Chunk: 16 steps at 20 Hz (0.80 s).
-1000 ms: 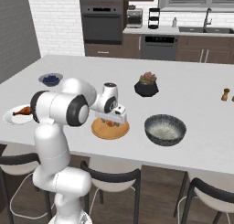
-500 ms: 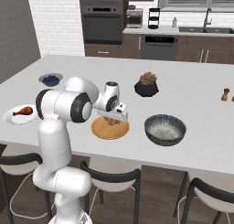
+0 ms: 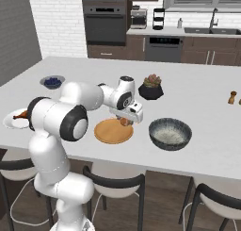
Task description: Pick the chicken drumstick and onion from their plates and place them in the bowl. Then put the bowl in the fridge.
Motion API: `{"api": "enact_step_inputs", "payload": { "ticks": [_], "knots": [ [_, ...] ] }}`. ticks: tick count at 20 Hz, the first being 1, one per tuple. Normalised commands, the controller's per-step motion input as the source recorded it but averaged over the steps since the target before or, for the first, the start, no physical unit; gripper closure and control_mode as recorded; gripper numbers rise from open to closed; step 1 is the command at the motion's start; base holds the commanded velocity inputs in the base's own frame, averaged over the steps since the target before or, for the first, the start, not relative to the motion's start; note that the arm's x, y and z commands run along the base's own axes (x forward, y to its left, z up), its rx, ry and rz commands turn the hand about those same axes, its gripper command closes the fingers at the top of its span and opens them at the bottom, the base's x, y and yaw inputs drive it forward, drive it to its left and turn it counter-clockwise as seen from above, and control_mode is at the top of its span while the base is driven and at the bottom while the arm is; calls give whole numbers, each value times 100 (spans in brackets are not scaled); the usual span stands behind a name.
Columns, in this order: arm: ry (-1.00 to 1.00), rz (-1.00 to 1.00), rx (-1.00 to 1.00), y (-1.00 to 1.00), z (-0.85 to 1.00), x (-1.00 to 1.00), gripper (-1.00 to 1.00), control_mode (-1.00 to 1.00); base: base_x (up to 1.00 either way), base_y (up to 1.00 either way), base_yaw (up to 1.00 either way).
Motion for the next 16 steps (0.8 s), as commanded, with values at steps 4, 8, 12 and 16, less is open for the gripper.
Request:
{"api": "enact_step_inputs", "payload": {
  "ticks": [4, 8, 12, 16],
  "knots": [
    [6, -34, 0, -100, 96, -11, 100, -100, 0, 0, 0],
    [20, -40, -3, -100, 37, 14, 100, -100, 0, 0, 0],
    [23, -33, -3, -100, -10, 34, 100, -100, 0, 0, 0],
    [13, -3, -6, -85, -72, 23, 100, -100, 0, 0, 0]
  ]
}}
